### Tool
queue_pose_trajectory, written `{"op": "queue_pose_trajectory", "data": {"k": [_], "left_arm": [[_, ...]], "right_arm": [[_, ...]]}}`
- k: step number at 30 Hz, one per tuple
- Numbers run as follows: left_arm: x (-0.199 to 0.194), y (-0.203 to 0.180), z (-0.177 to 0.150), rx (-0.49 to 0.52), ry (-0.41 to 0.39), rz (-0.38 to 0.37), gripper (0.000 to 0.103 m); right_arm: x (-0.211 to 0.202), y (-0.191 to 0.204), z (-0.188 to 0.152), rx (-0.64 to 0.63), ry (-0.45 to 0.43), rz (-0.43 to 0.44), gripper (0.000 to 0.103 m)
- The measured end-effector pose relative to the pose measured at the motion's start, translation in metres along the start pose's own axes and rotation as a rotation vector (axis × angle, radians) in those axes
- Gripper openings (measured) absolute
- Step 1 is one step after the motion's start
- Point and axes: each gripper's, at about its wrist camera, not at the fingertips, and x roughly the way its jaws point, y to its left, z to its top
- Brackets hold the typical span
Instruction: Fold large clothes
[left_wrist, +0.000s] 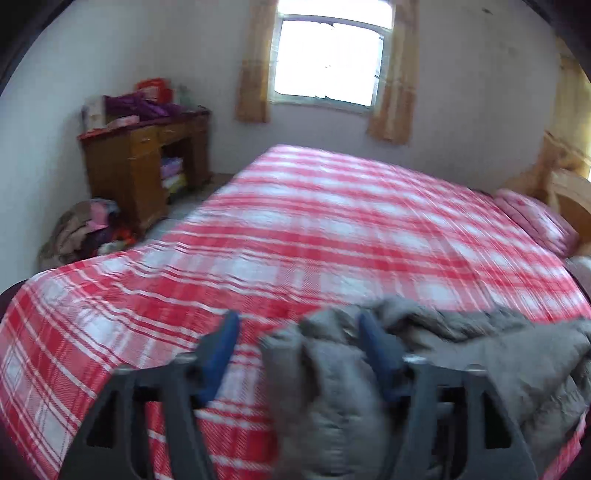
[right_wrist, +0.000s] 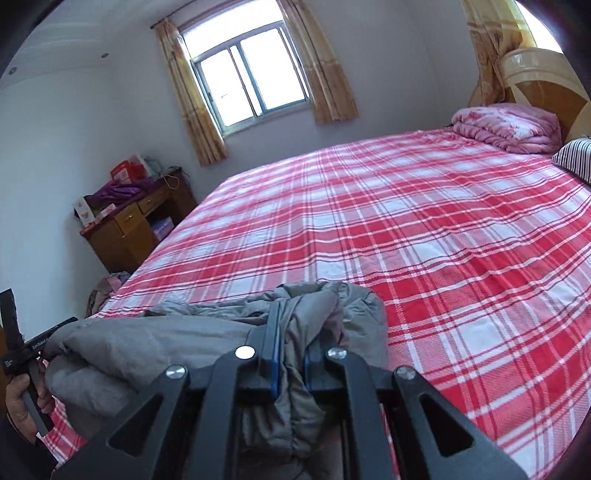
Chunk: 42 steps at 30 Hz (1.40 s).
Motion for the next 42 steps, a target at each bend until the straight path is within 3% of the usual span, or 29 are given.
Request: {"op": "queue_pose_trajectory", "data": {"k": [3, 4, 6, 8, 9, 14, 17, 18, 22, 24, 27, 31, 34, 42], "left_arm": [[0.016, 0.012, 0.002, -0.057, 0.019, 0.024, 0.082], [0.020, 0.011, 0.002, -0.062, 0.029, 0.037, 0.082], [0.027, 0.011, 0.002, -0.082, 0.038, 0.071, 0.082], [0.027, 0.015, 0.005, -0.116, 0.022, 0.112, 0.082], [0.025, 0.018, 0.008, -0.139, 0.013, 0.155, 0.082], [-0.027, 0.023, 0.025, -0.208, -0.151, 0.232, 0.082], [-0.055, -0.003, 0.025, -0.122, -0.241, 0.214, 0.084], [-0.056, -0.017, 0.024, -0.080, -0.243, 0.199, 0.090], [-0.033, -0.073, 0.011, 0.083, -0.197, 0.130, 0.093], [-0.012, -0.100, 0.002, 0.176, -0.168, 0.143, 0.093], [0.026, -0.119, -0.007, 0.288, -0.134, 0.225, 0.093], [0.078, -0.095, -0.015, 0.219, 0.038, 0.303, 0.093], [0.105, -0.074, -0.025, 0.124, 0.141, 0.277, 0.093], [0.129, -0.062, -0.037, 0.073, 0.197, 0.268, 0.100]], "right_arm": [[0.021, -0.011, 0.005, 0.039, 0.020, 0.010, 0.017], [0.027, -0.014, 0.007, 0.060, 0.022, 0.008, 0.024], [0.037, -0.020, 0.013, 0.089, 0.026, 0.008, 0.041], [0.041, -0.023, 0.022, 0.117, -0.009, -0.011, 0.081], [0.039, -0.024, 0.027, 0.133, -0.043, -0.026, 0.085], [0.020, -0.018, 0.050, 0.142, -0.120, -0.101, 0.085], [0.003, 0.009, 0.046, 0.049, -0.150, -0.130, 0.085], [0.000, 0.024, 0.042, 0.007, -0.150, -0.112, 0.085], [0.030, 0.078, 0.019, -0.173, -0.061, -0.077, 0.084], [0.053, 0.091, 0.005, -0.215, -0.017, -0.087, 0.084], [0.086, 0.095, -0.008, -0.258, 0.040, -0.117, 0.084], [0.103, 0.074, -0.009, -0.253, 0.057, -0.210, 0.084], [0.099, 0.048, -0.006, -0.203, 0.040, -0.258, 0.084], [0.117, 0.001, -0.015, -0.044, 0.088, -0.240, 0.084]]}}
